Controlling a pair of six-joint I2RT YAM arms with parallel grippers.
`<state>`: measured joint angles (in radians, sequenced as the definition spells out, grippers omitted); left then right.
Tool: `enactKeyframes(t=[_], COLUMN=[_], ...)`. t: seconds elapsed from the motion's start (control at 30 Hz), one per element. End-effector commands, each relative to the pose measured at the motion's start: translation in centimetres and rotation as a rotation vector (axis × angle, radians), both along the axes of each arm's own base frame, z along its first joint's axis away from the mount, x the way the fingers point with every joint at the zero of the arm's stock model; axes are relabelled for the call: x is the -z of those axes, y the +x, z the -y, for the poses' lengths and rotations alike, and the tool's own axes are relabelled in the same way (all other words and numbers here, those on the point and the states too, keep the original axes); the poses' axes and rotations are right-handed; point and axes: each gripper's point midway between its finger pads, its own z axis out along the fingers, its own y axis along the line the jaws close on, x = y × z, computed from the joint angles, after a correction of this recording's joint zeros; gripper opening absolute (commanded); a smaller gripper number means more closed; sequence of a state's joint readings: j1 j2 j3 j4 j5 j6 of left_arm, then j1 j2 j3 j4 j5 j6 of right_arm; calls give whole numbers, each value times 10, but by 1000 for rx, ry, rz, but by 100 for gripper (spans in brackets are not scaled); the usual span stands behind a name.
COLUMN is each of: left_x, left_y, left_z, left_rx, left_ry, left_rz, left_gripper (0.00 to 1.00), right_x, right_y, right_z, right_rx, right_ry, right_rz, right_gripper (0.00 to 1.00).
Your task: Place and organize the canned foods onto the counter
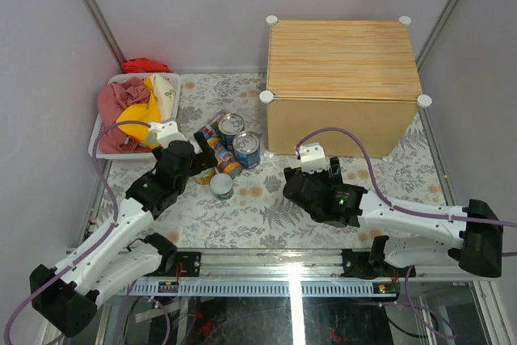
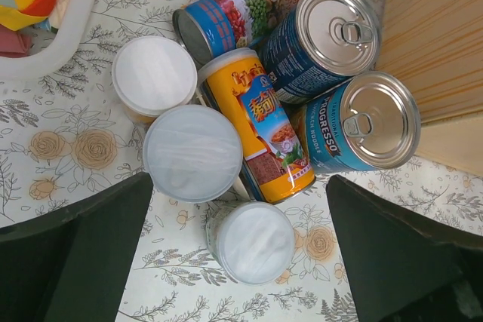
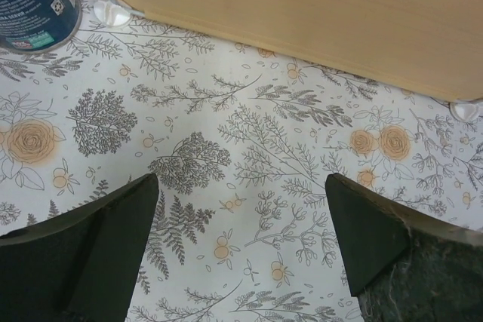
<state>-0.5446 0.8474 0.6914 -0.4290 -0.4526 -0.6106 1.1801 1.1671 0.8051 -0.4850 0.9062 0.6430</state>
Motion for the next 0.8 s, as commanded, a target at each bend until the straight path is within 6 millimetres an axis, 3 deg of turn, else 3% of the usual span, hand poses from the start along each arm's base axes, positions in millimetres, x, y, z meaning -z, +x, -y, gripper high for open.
enactKeyframes(t=[0.0,0.3,0.5,0.77], left_x=[-18,-27,-33,-37], left_y=[2,-3,-11,-21], left_z=[-4,-8,-12,-18], left_rx=[-31,-41,-46,-50], left_ry=[-10,-26,-48,-48], left_rz=[46,64,76,68], left_gripper=[100,100,100,100], right_x=[-35,-47,-38,-25], right_y=[11,9,2,14], right_z=[-10,-57,-85,-121], right_rx=[28,-162,-263,-277], right_ry=[96,262,339,341], right_rz=[105,113,68,63], right_gripper=[99,98,94,95])
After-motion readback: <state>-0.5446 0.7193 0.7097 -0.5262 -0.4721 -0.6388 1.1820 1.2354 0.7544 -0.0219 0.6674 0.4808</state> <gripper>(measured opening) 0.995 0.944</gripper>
